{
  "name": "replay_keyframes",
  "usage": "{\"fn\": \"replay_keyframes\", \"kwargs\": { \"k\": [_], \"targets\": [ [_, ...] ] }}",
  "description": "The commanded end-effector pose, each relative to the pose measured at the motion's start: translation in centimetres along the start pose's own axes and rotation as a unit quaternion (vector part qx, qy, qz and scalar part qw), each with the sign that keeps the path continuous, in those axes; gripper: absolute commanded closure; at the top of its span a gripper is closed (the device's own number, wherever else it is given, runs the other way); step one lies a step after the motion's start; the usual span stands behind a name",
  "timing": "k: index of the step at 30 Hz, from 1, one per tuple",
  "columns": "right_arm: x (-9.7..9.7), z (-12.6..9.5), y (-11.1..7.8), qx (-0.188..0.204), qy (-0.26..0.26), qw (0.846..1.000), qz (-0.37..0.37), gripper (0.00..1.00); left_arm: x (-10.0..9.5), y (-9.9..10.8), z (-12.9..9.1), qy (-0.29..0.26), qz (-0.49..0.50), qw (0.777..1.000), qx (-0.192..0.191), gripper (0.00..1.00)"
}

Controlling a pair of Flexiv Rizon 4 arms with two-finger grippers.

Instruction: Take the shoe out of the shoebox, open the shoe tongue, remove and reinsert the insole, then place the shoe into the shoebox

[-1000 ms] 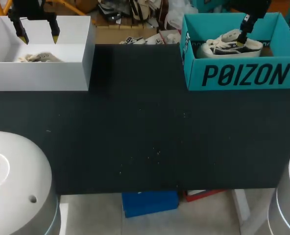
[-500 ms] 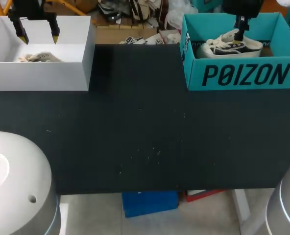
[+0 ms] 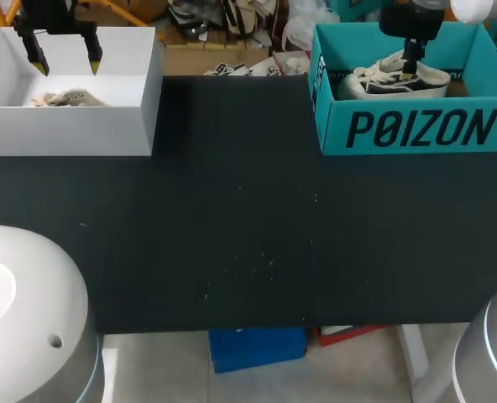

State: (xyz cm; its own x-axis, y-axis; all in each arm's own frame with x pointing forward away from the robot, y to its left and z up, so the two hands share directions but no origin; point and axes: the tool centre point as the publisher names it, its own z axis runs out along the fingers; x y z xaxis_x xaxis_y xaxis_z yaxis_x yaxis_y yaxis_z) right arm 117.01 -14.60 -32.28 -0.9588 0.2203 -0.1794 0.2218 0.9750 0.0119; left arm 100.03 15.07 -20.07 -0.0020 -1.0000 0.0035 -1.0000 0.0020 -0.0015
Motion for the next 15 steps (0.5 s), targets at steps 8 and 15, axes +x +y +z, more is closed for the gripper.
{"fn": "replay_keyframes", "kwargs": {
  "k": [8,15],
  "targets": [
    [-0.6,3.2,-0.3,0.007,-0.002,1.000,-0.002,0.52,0.0,0.0,-0.1,-0.001,-0.001,1.000,-0.001,0.00],
    [0.2,4.7,-1.0,0.007,0.006,1.000,-0.004,0.52,0.0,0.0,-0.1,-0.001,-0.001,1.000,-0.001,0.00]
  ]
}}
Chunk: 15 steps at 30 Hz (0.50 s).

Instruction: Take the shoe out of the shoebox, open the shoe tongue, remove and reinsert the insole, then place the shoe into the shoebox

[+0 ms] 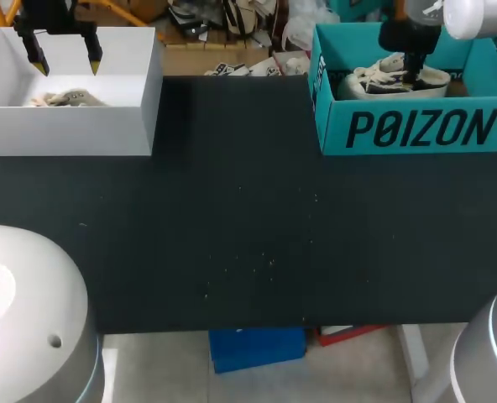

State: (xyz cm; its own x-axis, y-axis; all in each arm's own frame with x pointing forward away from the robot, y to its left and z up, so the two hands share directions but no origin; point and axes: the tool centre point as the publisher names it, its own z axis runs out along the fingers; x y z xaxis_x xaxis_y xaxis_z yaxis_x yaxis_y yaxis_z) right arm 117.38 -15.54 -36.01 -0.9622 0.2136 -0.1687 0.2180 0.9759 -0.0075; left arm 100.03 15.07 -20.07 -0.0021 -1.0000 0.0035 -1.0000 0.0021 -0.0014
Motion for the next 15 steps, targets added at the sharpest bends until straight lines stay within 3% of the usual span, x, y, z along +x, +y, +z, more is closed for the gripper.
{"fn": "replay_keyframes", "kwargs": {
  "k": [1,15],
  "targets": [
    [0.1,1.1,-0.1,-0.003,0.001,1.000,-0.001,0.51,0.0,0.0,-0.1,-0.001,-0.001,1.000,-0.001,0.00],
    [-0.3,4.2,0.6,0.001,0.006,1.000,-0.029,0.53,0.0,0.0,-0.1,-0.001,-0.001,1.000,-0.001,0.00]
  ]
}}
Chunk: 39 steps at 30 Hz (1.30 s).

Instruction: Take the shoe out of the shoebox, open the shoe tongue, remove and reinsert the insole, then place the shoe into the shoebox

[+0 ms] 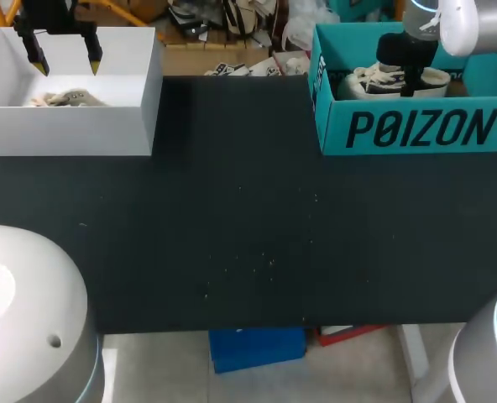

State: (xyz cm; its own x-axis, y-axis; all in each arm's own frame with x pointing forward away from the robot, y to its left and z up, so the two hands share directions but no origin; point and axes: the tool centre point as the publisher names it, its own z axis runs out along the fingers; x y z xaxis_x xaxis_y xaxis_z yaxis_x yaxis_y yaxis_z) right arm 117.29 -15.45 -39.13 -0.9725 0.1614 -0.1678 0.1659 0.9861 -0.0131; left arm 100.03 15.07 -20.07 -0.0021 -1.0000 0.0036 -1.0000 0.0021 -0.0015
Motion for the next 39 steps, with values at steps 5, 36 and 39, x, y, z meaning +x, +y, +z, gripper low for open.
{"fn": "replay_keyframes", "kwargs": {
  "k": [5,36,39],
  "targets": [
    [-1.3,1.7,0.7,0.011,0.004,1.000,-0.009,0.94,0.0,0.0,-0.1,-0.001,-0.001,1.000,-0.001,0.00],
    [2.0,-13.7,-1.0,0.058,-0.097,0.993,0.033,1.00,0.0,0.0,-0.1,-0.001,-0.001,1.000,-0.001,0.00],
    [2.6,-16.7,-0.7,0.056,-0.113,0.991,0.034,1.00,0.0,0.0,-0.1,-0.001,-0.001,1.000,-0.001,0.00]
  ]
}}
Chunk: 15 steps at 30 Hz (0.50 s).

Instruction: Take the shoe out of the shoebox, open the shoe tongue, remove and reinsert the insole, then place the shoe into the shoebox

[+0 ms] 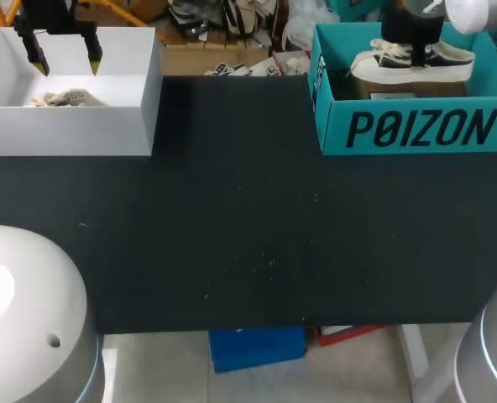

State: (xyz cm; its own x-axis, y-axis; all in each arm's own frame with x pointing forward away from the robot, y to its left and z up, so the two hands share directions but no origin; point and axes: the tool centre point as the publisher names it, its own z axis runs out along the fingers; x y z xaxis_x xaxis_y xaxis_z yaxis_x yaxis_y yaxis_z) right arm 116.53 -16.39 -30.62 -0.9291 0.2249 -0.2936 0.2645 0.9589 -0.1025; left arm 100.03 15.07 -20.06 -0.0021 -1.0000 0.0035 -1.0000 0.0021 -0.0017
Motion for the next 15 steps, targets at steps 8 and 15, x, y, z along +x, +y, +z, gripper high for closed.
{"fn": "replay_keyframes", "kwargs": {
  "k": [8,15],
  "targets": [
    [3.3,-16.6,-1.1,-0.001,-0.087,0.996,-0.030,1.00,0.0,0.0,-0.1,-0.001,-0.001,1.000,-0.001,0.00],
    [6.0,-23.6,-0.9,0.010,-0.110,0.992,-0.067,1.00,0.0,0.0,-0.1,-0.001,-0.001,1.000,-0.001,0.00]
  ]
}}
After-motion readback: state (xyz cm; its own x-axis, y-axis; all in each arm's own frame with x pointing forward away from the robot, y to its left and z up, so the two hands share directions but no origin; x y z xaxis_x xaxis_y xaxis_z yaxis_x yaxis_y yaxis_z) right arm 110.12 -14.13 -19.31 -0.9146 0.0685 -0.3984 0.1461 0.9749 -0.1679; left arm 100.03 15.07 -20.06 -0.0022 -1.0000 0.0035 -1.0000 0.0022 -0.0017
